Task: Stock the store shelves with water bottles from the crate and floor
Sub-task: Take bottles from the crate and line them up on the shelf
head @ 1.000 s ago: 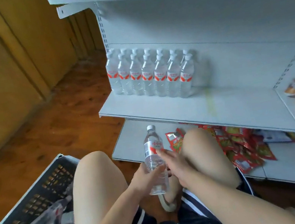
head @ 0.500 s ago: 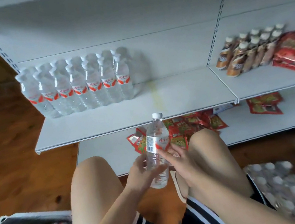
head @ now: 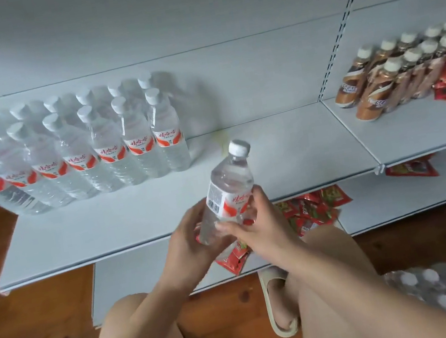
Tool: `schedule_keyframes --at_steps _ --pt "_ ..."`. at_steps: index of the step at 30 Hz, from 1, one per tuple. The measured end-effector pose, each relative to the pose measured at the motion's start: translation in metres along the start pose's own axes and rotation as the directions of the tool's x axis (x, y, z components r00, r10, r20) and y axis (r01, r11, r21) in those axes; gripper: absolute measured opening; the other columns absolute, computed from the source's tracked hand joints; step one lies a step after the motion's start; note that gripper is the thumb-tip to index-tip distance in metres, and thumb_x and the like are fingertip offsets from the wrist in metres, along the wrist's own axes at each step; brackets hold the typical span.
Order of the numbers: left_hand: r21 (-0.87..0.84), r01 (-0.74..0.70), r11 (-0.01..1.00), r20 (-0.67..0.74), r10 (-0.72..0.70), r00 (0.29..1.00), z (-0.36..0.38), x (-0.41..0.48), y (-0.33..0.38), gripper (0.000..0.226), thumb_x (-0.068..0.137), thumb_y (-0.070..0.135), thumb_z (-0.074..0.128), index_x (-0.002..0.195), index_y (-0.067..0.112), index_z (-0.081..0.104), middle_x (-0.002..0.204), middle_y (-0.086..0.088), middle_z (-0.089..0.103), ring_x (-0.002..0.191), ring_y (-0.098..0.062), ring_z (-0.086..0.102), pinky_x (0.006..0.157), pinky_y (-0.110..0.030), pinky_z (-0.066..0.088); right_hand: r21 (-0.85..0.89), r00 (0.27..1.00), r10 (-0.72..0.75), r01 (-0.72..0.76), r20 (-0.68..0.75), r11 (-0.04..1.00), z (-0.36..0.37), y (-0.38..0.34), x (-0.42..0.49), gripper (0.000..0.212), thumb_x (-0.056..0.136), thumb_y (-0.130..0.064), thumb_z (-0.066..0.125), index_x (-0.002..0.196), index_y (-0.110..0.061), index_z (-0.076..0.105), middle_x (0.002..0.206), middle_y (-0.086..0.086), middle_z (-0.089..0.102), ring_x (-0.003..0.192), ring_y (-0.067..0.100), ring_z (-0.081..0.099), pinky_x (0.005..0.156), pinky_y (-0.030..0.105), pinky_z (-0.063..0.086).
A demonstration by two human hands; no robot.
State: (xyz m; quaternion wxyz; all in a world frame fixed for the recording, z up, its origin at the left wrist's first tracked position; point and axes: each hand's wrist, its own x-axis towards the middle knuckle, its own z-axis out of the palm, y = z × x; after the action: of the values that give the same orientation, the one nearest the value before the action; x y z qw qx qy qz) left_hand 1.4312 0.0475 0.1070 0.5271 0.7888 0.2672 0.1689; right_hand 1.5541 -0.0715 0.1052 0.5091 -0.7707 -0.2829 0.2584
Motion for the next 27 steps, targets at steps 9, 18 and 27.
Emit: schedule_keyframes --at_steps 9,18,27 --pt "0.471 0.077 0.878 -0.070 -0.050 0.996 -0.045 0.083 -0.080 0.059 0.097 0.042 0.057 0.150 0.019 0.044 0.154 0.004 0.044 0.140 -0.020 0.041 0.119 -0.036 0.031 -0.278 0.960 -0.213 0.157 -0.184 0.948 0.025 -0.014 0.117 0.069 0.082 -0.031 0.082 0.138 -0.017 0.045 0.128 0.003 0.061 0.115 0.024 0.060 0.095 0.034 0.050" --pt "0.679 -0.017 0.734 -0.083 0.099 0.992 -0.039 0.085 -0.115 0.057 0.098 0.042 0.032 0.148 0.018 0.048 0.156 0.004 0.045 0.146 -0.016 0.037 0.125 -0.031 0.014 -0.338 0.940 -0.277 0.200 -0.197 0.919 0.037 -0.012 0.204 0.071 0.087 -0.024 0.078 0.144 -0.008 0.039 0.136 0.008 0.053 0.122 0.024 0.054 0.099 0.029 0.043" --pt "0.703 -0.035 0.710 -0.068 0.116 0.991 -0.035 0.086 -0.119 0.054 0.099 0.038 0.035 0.148 0.019 0.048 0.156 0.005 0.045 0.147 -0.015 0.037 0.123 -0.036 0.018 -0.346 0.958 -0.274 0.229 -0.087 0.910 0.050 -0.029 0.268 0.070 0.084 -0.017 0.079 0.141 -0.006 0.040 0.135 0.012 0.051 0.123 0.026 0.053 0.094 0.022 0.037"
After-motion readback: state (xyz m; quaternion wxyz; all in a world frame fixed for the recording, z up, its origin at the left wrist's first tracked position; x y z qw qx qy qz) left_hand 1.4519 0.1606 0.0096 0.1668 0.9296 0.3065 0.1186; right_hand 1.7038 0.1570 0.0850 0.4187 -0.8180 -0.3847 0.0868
